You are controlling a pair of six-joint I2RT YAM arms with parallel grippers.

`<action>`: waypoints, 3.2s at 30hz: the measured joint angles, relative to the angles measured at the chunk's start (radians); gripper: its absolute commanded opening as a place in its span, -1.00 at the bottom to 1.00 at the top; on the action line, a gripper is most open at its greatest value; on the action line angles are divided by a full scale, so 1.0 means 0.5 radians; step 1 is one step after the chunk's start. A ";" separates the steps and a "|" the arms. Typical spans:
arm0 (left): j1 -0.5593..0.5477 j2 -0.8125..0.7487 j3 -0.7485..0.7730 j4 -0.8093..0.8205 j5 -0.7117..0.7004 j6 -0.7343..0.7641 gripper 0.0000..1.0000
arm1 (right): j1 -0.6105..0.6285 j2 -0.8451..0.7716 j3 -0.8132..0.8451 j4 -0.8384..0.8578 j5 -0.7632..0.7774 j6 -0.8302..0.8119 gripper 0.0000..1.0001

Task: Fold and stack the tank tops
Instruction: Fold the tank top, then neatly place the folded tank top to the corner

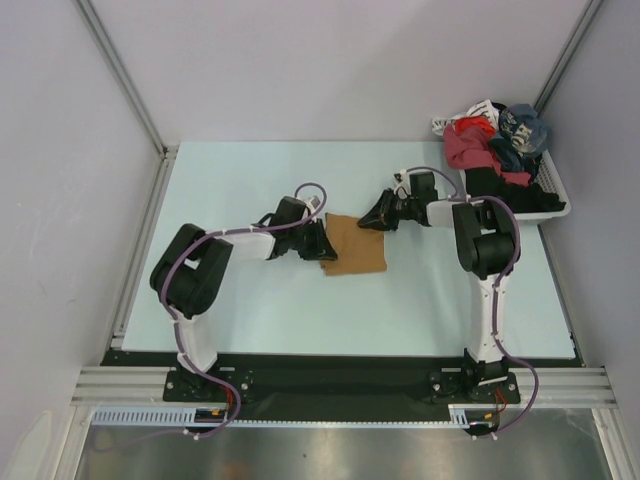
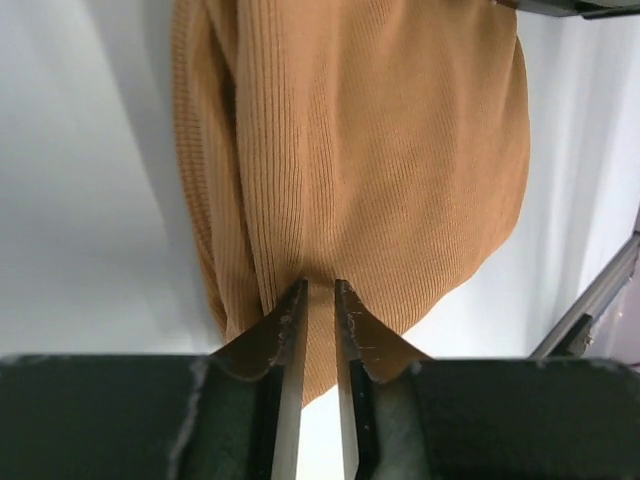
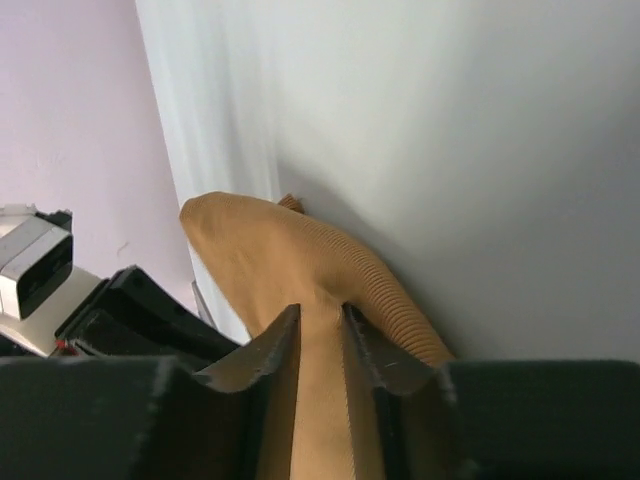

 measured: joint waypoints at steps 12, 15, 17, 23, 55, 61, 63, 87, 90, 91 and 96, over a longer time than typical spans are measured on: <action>0.005 -0.369 0.005 -0.338 -0.430 0.159 0.53 | -0.040 -0.548 -0.167 -0.391 0.175 -0.307 0.24; 0.004 -0.333 0.053 -0.423 -0.506 0.192 0.50 | -0.043 -0.784 -0.303 -0.480 0.260 -0.395 0.24; 0.004 -0.264 0.117 -0.468 -0.536 0.207 0.47 | -0.043 -0.920 -0.389 -0.529 0.305 -0.439 0.24; -0.008 0.004 0.307 -0.535 -0.576 0.211 -0.05 | -0.042 -1.337 -0.634 -0.693 0.434 -0.530 0.25; 0.597 -0.173 -0.051 -0.367 -0.391 0.133 -1.00 | -0.043 -1.747 -0.924 -0.848 0.562 -0.598 0.26; 1.464 -0.785 -0.834 -0.019 -0.426 -0.076 -0.99 | -0.020 -1.747 -0.928 -0.829 0.562 -0.568 0.26; 1.579 -0.967 -1.061 0.047 -0.465 -0.171 -0.99 | 0.002 -1.747 -0.928 -0.829 0.564 -0.562 0.25; 1.641 -2.084 -1.131 -0.648 -1.120 -0.507 0.99 | -0.278 -1.826 -0.314 -1.036 1.622 -0.490 1.00; 1.641 -2.088 -1.103 -0.662 -1.036 -0.472 1.00 | -0.336 -1.619 -0.053 -1.056 1.833 -0.359 0.96; 1.640 -2.088 -1.092 -0.668 -0.998 -0.452 0.99 | -0.349 -1.512 0.055 -1.061 1.897 -0.320 0.92; 1.408 -2.051 -0.887 -0.781 -0.972 -0.359 1.00 | -0.414 -1.051 0.434 -1.070 2.099 -0.192 0.75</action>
